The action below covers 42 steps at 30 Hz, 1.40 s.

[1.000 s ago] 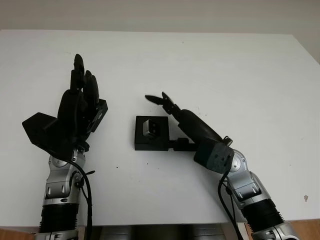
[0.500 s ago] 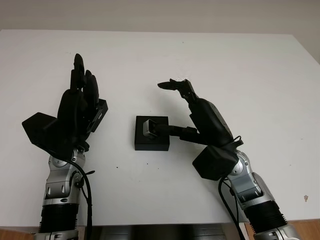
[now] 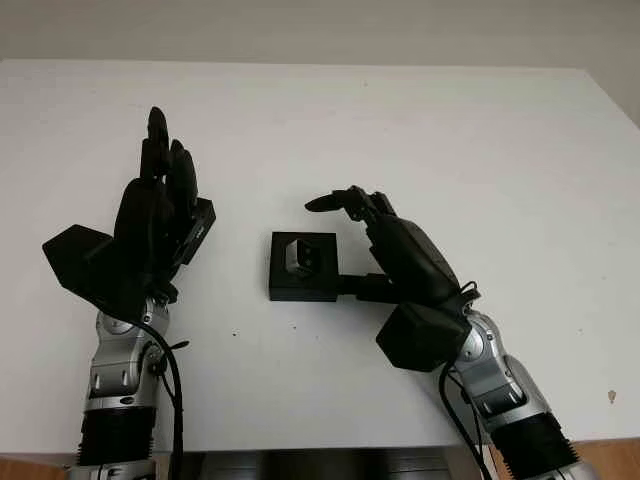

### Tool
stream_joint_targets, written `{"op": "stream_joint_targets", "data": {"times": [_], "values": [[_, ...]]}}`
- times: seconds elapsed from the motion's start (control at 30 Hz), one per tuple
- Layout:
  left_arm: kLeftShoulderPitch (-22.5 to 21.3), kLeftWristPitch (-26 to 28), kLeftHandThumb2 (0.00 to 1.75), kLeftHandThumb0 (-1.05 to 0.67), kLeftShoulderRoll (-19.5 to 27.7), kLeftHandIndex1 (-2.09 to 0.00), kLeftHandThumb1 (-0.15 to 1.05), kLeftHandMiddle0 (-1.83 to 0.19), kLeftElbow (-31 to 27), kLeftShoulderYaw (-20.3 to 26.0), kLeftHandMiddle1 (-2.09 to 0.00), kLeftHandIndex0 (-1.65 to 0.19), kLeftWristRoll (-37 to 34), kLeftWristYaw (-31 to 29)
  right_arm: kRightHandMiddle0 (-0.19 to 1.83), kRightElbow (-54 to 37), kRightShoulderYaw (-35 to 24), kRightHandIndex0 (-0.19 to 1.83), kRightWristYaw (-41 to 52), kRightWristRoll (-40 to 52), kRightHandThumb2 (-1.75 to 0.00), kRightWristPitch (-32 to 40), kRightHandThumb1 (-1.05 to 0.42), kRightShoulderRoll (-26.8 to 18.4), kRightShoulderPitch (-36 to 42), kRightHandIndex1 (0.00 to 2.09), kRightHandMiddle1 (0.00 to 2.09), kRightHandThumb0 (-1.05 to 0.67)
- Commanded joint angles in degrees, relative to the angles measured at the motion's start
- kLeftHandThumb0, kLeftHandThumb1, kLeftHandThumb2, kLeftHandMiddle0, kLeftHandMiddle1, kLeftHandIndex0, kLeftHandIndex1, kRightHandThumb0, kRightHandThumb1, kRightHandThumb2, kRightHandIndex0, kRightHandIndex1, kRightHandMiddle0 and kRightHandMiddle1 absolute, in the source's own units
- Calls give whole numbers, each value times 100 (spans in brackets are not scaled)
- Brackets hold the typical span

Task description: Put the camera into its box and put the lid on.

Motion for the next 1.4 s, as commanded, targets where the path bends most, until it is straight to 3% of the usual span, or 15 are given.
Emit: {"op": "stream_joint_targets", "data": {"times": [0.0,0.13,0.5,0.73,1.03,1.37], "values": [[-33,-1,62,-77,39,0,105,19,-31,0,0,19,0,-14,-2,-107,58,-11,-38,-38,-5,53,-86,14,46,49,101,-64],[-34,11,62,-77,44,0,105,19,-25,-2,0,19,0,-29,1,-8,113,-8,-158,-71,-5,14,-86,84,28,45,105,-64],[-17,-14,64,-75,51,0,105,19,-15,12,0,19,-8,-43,9,442,215,1,-654,-9,-6,-258,-90,246,-63,52,142,-57],[-30,-38,63,-75,41,0,105,19,9,25,0,19,-17,-40,17,623,237,-15,-828,-33,-5,-358,-94,265,-124,97,158,-51],[-38,-31,64,-75,58,0,105,19,28,32,0,19,-33,-68,18,701,263,-19,-917,-69,-6,-387,-95,257,-125,111,162,-45],[-15,-72,62,-75,45,0,105,19,22,62,0,19,-91,-109,5,466,349,-18,-792,-436,-6,-98,-98,158,-71,104,146,-49]]}}
